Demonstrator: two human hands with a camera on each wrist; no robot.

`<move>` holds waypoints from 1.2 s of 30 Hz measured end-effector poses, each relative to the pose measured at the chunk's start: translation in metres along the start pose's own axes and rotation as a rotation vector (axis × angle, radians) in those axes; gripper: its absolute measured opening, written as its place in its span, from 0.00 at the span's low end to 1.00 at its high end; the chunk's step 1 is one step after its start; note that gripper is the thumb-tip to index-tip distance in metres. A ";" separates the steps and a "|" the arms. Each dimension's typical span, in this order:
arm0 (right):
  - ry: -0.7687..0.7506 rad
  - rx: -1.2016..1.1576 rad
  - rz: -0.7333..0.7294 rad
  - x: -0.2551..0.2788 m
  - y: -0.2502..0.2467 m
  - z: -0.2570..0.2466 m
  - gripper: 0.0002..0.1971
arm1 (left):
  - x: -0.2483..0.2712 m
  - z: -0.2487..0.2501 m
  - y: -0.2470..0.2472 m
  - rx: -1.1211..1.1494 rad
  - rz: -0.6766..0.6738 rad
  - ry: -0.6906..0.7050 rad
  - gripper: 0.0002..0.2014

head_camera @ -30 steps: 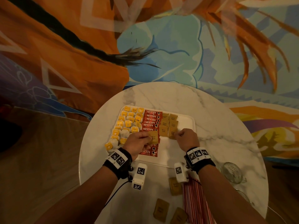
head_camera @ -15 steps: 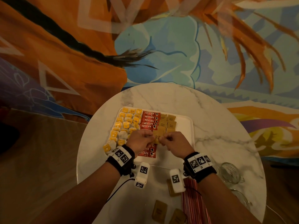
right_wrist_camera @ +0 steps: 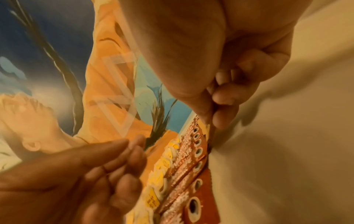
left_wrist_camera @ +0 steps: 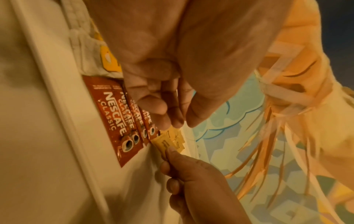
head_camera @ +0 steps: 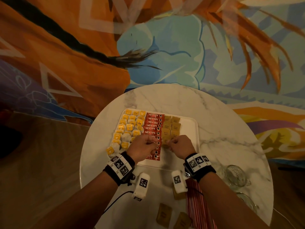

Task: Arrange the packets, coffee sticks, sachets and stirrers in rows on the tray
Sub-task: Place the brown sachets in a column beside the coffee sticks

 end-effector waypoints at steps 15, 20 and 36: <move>-0.044 0.077 0.085 0.014 -0.015 -0.010 0.13 | 0.032 -0.013 0.000 -0.250 -0.163 0.132 0.05; -0.129 0.057 0.031 0.048 -0.029 -0.012 0.10 | 0.049 -0.024 0.011 -0.346 -0.296 0.148 0.10; -0.291 0.486 -0.211 0.136 0.011 0.055 0.18 | 0.110 -0.044 0.086 -0.735 -0.732 0.302 0.26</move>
Point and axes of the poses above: each hand's wrist, its own x-axis away from the middle knuckle, its own y-axis out of the palm, z = x × y, the point moved 8 cm from there along -x, towards the middle knuckle, and after that the axes turned 8 degrees about y, right-handed, at the moved point
